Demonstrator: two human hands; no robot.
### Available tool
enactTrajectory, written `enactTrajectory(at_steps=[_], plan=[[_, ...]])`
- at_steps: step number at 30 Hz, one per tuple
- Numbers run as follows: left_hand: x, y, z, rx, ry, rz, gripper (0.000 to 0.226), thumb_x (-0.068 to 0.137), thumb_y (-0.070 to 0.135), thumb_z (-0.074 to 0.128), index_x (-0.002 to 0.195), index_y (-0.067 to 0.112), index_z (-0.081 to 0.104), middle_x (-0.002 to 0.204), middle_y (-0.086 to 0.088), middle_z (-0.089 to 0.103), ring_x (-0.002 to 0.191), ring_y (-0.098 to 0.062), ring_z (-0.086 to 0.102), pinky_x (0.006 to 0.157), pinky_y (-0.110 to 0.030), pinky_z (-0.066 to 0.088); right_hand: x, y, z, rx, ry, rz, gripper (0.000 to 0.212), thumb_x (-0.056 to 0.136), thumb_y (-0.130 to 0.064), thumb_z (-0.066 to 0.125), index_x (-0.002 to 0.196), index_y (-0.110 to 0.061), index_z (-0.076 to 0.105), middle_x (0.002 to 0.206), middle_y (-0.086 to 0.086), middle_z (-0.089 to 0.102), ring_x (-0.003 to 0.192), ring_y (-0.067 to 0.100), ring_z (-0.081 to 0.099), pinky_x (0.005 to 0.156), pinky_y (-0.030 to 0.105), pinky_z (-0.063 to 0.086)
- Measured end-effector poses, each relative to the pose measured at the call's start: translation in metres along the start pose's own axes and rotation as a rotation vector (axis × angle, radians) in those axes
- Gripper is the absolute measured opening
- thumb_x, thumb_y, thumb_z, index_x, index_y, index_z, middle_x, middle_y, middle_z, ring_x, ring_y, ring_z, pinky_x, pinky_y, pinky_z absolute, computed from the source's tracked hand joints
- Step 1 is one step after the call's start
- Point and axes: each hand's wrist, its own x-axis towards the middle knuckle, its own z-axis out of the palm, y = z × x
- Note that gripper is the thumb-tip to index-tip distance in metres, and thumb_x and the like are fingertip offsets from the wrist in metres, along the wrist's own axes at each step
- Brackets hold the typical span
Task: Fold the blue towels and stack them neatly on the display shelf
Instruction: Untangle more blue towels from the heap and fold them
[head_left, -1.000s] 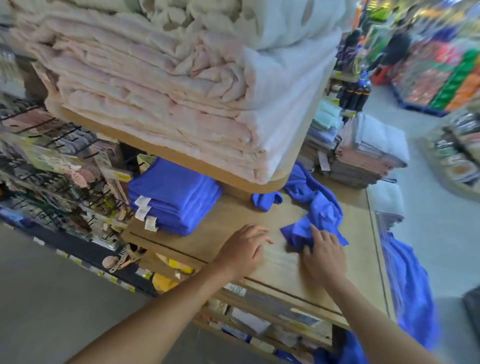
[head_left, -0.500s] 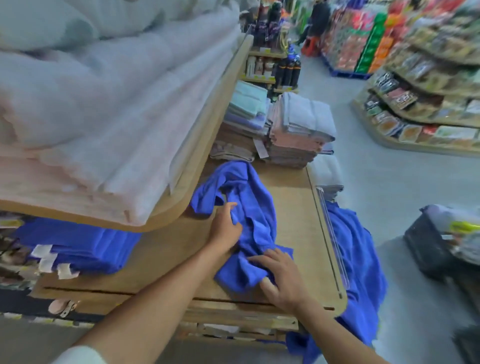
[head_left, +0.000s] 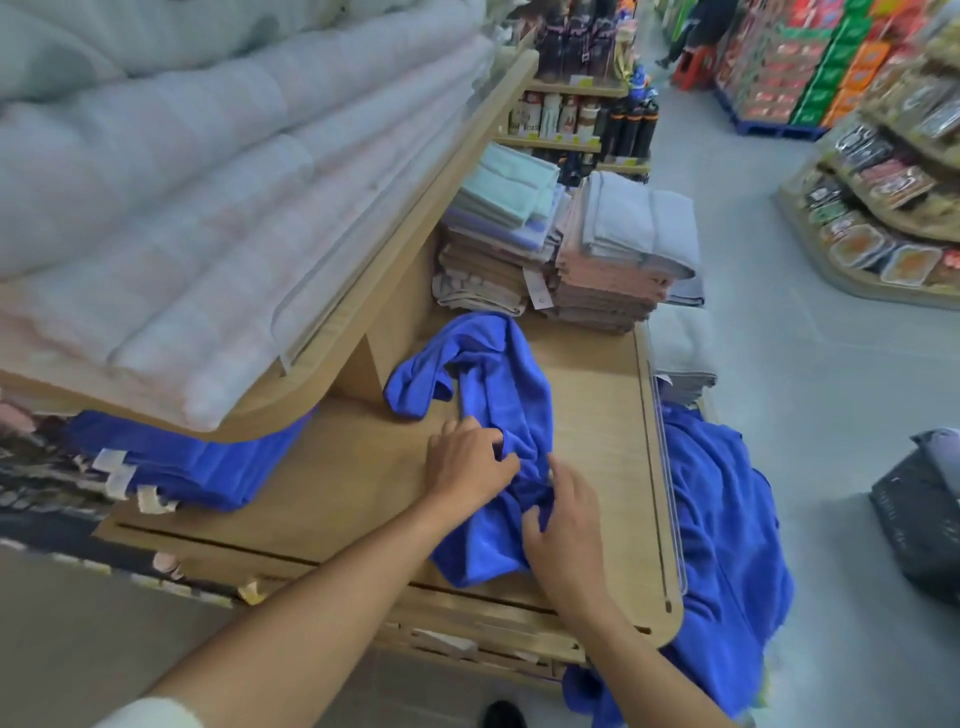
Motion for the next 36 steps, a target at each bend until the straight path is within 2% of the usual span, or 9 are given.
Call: enactTrajectory(at_steps=[3,5,8,11,15,22,25,29,36], plan=[[-0.004,-0.007,-0.011,-0.157,0.139,-0.01,0.02,0.081,0.038,0.064,0.069,0.024,0.056,0.084,0.008,0.052,0.088,-0.016,0.048,0.072,-0.032,0.039,0.008,0.004,-0.021,-0.252,-0.078,0.007,0.034,0.087,-0.031,0.067,0.121,-0.027,0.063,0.111,-0.009,0.063,0.108,0.019,0.055,0.095,0.038,0.048],[-0.005,-0.004,-0.023,-0.52,0.095,-0.097,0.02,0.083,0.019,0.061,0.069,0.009,0.051,0.071,0.001,0.051,0.072,-0.016,0.045,0.065,-0.034,0.039,0.016,0.0,-0.043,-0.157,-0.129,-0.008,0.009,0.085,-0.031,0.069,0.091,-0.032,0.062,0.089,-0.012,0.062,0.09,0.019,0.057,0.079,0.036,0.046],[-0.004,0.009,-0.044,-1.338,-0.08,-0.491,0.016,0.08,-0.005,0.044,0.068,0.006,0.041,0.064,-0.009,0.038,0.055,-0.019,0.041,0.056,-0.032,0.038,0.022,-0.021,-0.071,0.281,-0.2,-0.069,0.017,0.079,-0.025,0.072,0.075,-0.029,0.056,0.069,-0.005,0.059,0.067,0.014,0.054,0.064,0.03,0.043],[-0.005,0.011,-0.064,-1.754,-0.385,-0.654,0.013,0.068,0.004,0.048,0.058,0.013,0.047,0.06,-0.008,0.043,0.052,-0.022,0.049,0.057,-0.029,0.046,0.016,-0.052,-0.092,0.396,-0.457,-0.282,0.014,0.081,-0.029,0.077,0.085,-0.03,0.064,0.078,-0.009,0.063,0.073,0.001,0.054,0.069,0.019,0.043],[0.016,0.012,-0.087,-1.759,-0.378,-0.55,0.021,0.072,0.017,0.057,0.091,0.009,0.054,0.076,-0.01,0.045,0.064,-0.024,0.049,0.062,-0.031,0.042,0.0,-0.08,-0.114,0.345,-0.777,-0.325,0.02,0.079,-0.033,0.084,0.088,-0.038,0.067,0.083,-0.018,0.064,0.082,-0.003,0.056,0.08,0.023,0.046],[0.065,0.02,-0.09,-1.702,-0.531,-0.591,0.019,0.096,0.029,0.057,0.103,0.012,0.052,0.074,-0.003,0.054,0.048,-0.015,0.049,0.05,-0.022,0.037,-0.018,-0.097,-0.137,0.489,-1.0,-0.295,0.024,0.082,-0.019,0.084,0.089,-0.037,0.071,0.081,-0.021,0.064,0.079,-0.004,0.056,0.078,0.013,0.043],[0.077,0.033,-0.08,-1.485,-0.664,-0.636,0.018,0.096,0.03,0.06,0.089,0.014,0.056,0.07,0.002,0.053,0.052,-0.01,0.049,0.052,-0.017,0.032,-0.012,-0.092,-0.141,0.653,-1.001,-0.135,0.024,0.084,-0.002,0.079,0.087,-0.024,0.07,0.079,-0.01,0.063,0.075,0.004,0.057,0.075,0.02,0.045],[0.078,0.05,-0.073,-1.509,-0.551,-0.71,0.023,0.093,0.016,0.051,0.07,0.014,0.051,0.067,-0.001,0.049,0.065,-0.016,0.049,0.067,-0.024,0.044,-0.009,-0.075,-0.142,0.767,-1.037,0.004,0.022,0.082,-0.006,0.078,0.082,-0.026,0.07,0.076,-0.014,0.064,0.072,0.001,0.059,0.072,0.014,0.047],[0.107,0.106,-0.193,-1.965,-0.296,-0.069,0.025,0.088,0.024,0.059,0.075,0.006,0.068,0.066,-0.012,0.063,0.06,-0.027,0.065,0.061,-0.03,0.056,-0.01,-0.062,-0.15,0.724,-1.089,0.047,0.015,0.081,-0.003,0.071,0.09,-0.015,0.07,0.083,-0.01,0.064,0.077,0.003,0.06,0.077,0.015,0.049]])
